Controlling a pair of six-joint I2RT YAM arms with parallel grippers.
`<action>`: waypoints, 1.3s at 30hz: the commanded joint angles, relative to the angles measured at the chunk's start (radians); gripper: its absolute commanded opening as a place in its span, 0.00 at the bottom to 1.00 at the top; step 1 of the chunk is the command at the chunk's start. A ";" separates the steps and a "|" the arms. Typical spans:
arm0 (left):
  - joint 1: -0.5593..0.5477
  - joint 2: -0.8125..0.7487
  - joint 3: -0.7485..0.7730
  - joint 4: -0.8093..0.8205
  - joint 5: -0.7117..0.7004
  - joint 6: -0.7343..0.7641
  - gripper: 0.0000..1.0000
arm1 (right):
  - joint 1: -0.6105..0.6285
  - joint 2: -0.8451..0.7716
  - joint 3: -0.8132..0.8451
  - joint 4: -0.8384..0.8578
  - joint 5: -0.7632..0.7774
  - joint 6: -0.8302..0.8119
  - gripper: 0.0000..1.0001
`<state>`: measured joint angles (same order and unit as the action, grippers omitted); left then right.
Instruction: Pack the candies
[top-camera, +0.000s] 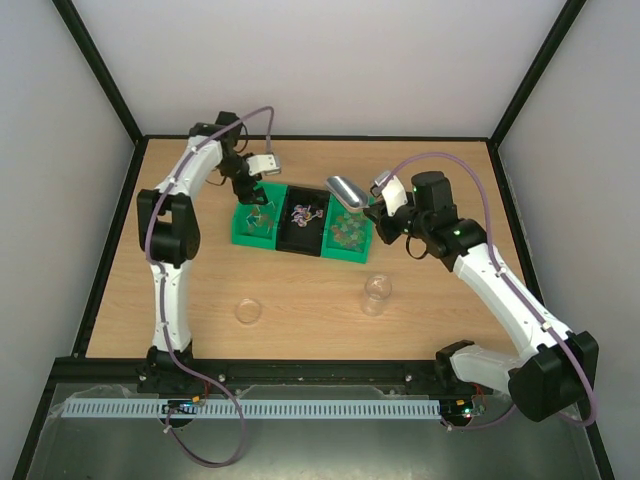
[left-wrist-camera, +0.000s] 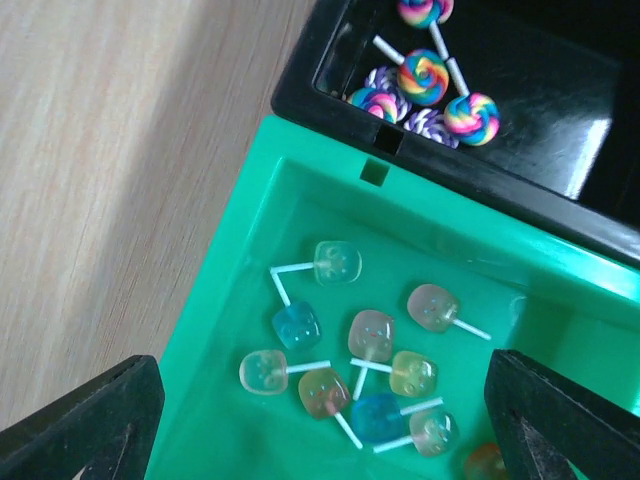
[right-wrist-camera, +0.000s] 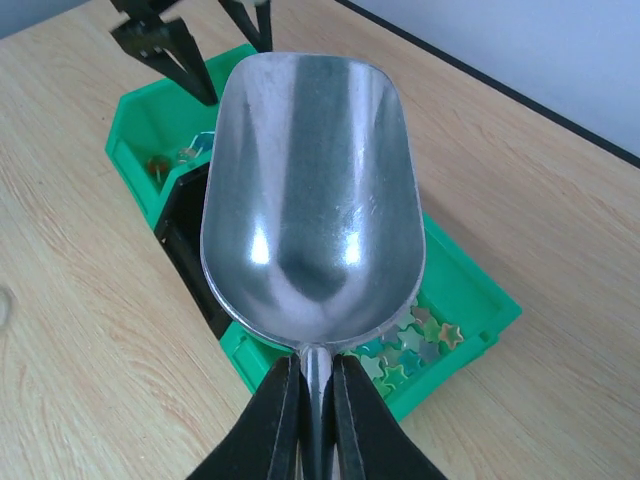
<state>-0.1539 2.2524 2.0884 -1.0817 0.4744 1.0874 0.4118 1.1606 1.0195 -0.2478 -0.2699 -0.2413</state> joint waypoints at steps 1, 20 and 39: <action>-0.035 0.038 0.036 0.047 -0.100 0.069 0.90 | -0.009 -0.027 -0.013 0.015 -0.040 0.016 0.01; -0.076 0.142 0.033 0.165 -0.226 0.135 0.67 | -0.024 -0.023 -0.014 0.009 -0.052 0.009 0.01; 0.004 -0.211 -0.543 0.463 -0.126 -0.301 0.30 | -0.024 -0.039 -0.017 0.024 -0.043 0.005 0.01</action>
<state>-0.1493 2.1468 1.6585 -0.7513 0.3321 0.9508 0.3923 1.1458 1.0054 -0.2462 -0.3058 -0.2386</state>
